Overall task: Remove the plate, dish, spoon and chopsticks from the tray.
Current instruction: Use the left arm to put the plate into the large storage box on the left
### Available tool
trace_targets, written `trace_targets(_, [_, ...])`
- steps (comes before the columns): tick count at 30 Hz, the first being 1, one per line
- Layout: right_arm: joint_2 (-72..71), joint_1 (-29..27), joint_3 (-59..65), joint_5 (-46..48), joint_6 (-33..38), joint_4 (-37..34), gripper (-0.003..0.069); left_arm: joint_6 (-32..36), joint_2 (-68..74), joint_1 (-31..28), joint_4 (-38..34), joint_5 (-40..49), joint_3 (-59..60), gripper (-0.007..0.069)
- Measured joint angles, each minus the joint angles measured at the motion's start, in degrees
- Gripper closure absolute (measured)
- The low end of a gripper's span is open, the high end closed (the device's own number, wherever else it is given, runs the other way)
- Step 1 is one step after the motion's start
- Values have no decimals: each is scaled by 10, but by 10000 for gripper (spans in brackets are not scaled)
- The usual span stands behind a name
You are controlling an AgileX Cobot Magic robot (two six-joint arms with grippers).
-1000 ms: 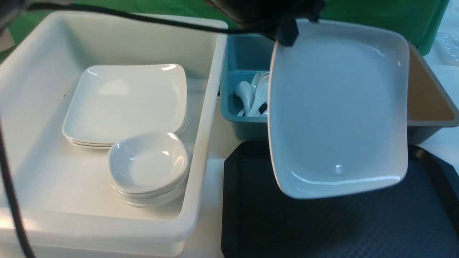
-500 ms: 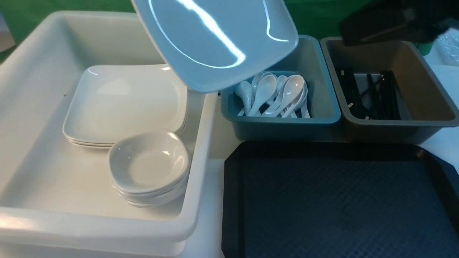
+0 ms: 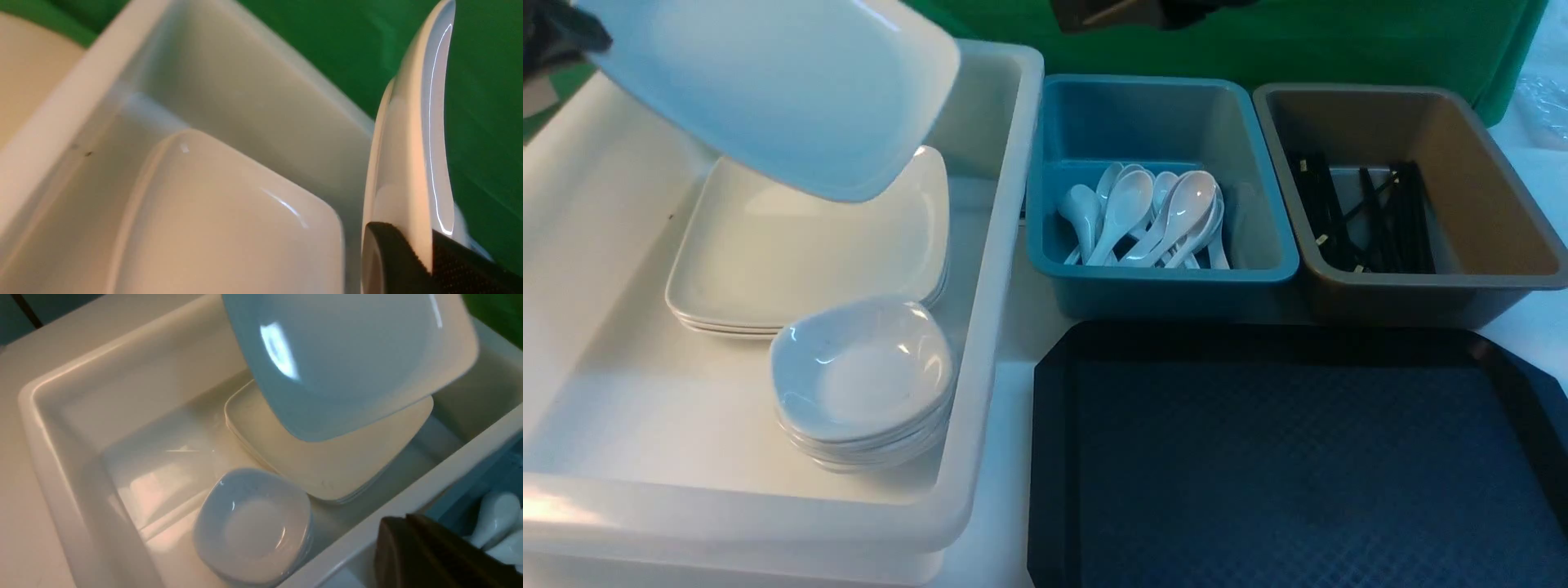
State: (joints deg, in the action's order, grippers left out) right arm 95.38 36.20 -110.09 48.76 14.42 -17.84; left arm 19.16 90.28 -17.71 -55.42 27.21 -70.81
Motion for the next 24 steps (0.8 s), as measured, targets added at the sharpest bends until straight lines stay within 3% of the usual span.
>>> trace_targets(7, [41,13,-22,-7,0,0,632,35,16,1,-60,-95,85,590])
trace_targets(19, [74,34,-23,-37,0,-2,632,46,78,42,-90,-110,89,592])
trace_targets(24, [75,34,-23,-34,0,-2,632,31,91,47,-63,-81,89,589])
